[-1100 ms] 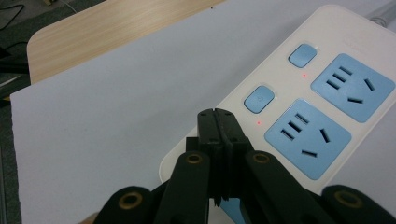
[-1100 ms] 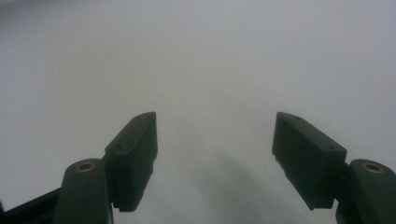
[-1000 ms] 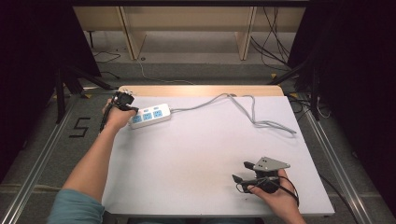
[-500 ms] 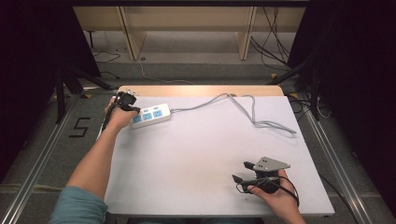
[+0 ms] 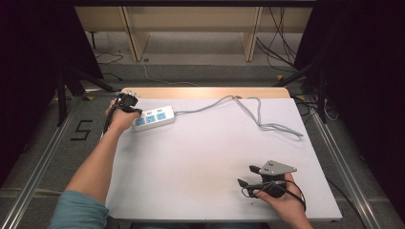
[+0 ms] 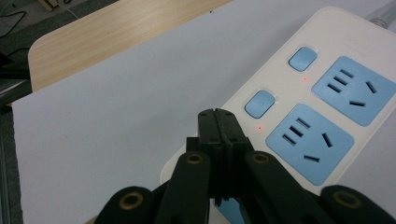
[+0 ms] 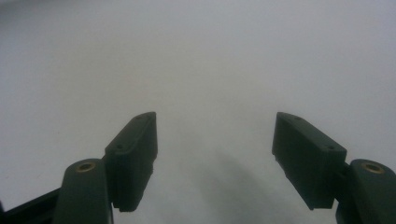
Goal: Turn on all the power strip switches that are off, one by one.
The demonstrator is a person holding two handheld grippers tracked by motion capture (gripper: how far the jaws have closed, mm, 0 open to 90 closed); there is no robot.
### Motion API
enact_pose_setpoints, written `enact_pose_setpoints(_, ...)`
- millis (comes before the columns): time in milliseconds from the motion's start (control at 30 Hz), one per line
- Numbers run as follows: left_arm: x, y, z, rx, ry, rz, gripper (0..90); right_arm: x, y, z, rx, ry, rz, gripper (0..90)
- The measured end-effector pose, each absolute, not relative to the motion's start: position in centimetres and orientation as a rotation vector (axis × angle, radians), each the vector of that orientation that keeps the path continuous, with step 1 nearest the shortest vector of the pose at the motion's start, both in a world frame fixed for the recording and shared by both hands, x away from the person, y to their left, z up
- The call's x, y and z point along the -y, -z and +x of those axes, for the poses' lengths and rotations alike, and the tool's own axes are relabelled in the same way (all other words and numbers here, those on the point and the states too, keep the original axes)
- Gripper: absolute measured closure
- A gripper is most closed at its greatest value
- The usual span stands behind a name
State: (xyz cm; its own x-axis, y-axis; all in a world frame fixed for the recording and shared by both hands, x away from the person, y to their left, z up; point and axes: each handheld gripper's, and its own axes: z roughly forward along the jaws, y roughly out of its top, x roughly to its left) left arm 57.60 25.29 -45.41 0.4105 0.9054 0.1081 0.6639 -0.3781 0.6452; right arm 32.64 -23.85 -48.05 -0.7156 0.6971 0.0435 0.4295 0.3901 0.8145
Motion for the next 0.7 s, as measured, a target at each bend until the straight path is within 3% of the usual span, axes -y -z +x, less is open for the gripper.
enact_pose_setpoints(700,-25.60,45.66,57.68,-1.318,-0.594,2.154,89.9,23.79,48.10,32.60,-2.355,-1.233,0.985,32.1)
